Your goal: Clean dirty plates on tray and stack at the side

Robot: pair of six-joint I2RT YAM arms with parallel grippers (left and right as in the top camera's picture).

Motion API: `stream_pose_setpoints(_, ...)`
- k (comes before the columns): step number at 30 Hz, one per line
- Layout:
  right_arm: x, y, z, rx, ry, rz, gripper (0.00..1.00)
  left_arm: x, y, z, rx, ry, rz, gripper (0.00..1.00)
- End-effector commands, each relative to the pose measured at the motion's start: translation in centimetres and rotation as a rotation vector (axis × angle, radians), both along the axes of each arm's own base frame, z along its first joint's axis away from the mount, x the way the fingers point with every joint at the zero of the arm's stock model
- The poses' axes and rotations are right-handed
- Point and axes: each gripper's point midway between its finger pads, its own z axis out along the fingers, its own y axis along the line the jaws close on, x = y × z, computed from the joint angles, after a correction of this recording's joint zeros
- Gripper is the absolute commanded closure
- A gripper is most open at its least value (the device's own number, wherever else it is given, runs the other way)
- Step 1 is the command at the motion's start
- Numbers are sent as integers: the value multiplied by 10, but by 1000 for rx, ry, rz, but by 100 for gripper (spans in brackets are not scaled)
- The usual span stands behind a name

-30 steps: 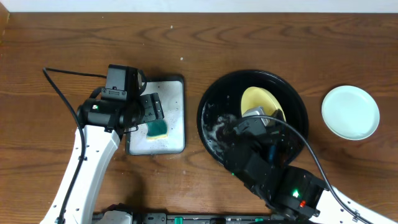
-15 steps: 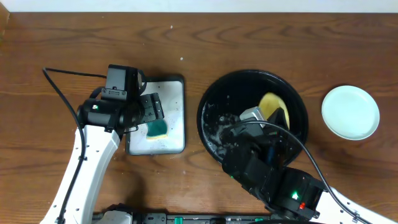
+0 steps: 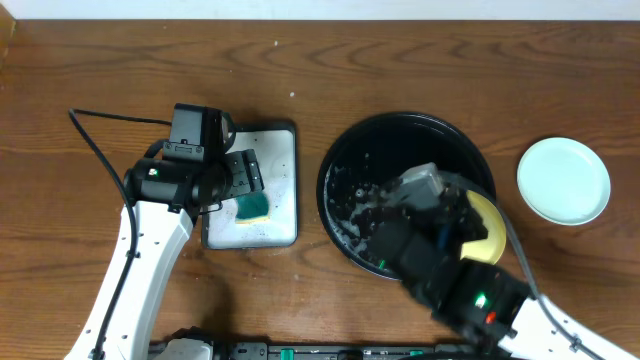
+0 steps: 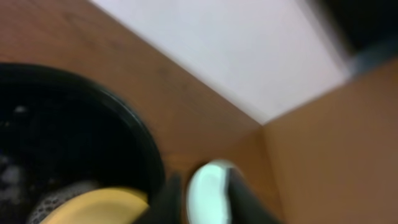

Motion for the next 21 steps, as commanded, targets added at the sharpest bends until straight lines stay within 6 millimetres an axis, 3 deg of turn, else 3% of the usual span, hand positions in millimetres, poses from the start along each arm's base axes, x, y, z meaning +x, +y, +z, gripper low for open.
stream_pose_setpoints(1,3,0,-48,449,244,-60,62,3,0,6,-1,-15,-3,16)
stream_pose_setpoints(4,2,-29,-75,625,416,-170,51,3,0,6,-2,-15,-3,16)
stream_pose_setpoints(5,-2,-48,-85,723,486,-251,50,3,0,6,-1,-15,-3,16)
stream_pose_setpoints(11,-36,-116,-127,969,665,-612,48,3,0,6,-1,-15,-3,16)
stream_pose_setpoints(14,-48,-121,-152,1042,753,-646,44,3,0,6,-1,-16,-3,16)
stream_pose_setpoints(18,-58,-99,-187,1158,896,-566,41,3,0,6,-1,-15,-3,16)
stream_pose_setpoints(21,-67,-98,-214,1155,942,-597,50,3,0,6,-1,-15,-3,16)
